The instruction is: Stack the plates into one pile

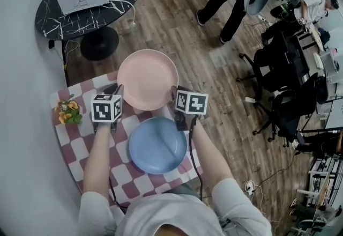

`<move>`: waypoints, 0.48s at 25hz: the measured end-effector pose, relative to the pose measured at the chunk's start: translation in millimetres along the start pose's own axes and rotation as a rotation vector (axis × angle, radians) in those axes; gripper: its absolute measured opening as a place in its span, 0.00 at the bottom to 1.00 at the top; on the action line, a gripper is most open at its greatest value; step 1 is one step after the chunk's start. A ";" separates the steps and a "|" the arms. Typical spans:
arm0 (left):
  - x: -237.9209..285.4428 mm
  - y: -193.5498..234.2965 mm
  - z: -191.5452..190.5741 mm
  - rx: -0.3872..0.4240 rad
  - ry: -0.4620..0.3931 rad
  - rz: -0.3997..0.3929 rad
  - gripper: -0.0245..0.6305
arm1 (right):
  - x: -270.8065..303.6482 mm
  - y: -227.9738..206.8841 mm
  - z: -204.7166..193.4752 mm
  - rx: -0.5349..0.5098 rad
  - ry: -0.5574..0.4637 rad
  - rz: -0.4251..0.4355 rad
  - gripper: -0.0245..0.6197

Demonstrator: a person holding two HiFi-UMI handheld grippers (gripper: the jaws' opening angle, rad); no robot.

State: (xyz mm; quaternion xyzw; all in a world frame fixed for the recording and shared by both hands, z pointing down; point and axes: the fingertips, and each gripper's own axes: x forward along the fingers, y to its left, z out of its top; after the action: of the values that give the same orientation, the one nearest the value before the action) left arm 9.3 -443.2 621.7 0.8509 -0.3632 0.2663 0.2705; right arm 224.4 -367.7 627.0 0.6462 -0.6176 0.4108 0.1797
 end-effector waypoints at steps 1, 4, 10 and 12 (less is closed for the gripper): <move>-6.4 -2.4 2.8 0.002 -0.014 0.001 0.16 | -7.2 2.6 3.7 0.000 -0.019 0.004 0.14; -23.6 -9.0 8.7 0.008 -0.045 0.006 0.16 | -27.9 9.9 13.2 0.014 -0.068 0.018 0.13; -55.2 -21.5 12.4 0.023 -0.095 0.004 0.16 | -65.0 23.7 17.0 0.000 -0.136 0.021 0.12; -66.6 -25.6 12.1 0.030 -0.112 0.009 0.16 | -78.5 29.1 16.7 -0.016 -0.164 0.021 0.12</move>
State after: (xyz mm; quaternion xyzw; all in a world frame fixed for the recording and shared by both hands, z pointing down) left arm -7.7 -404.4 563.0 0.8668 -0.3775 0.2251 0.2357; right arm 209.9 -334.0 549.9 0.6697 -0.6402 0.3535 0.1294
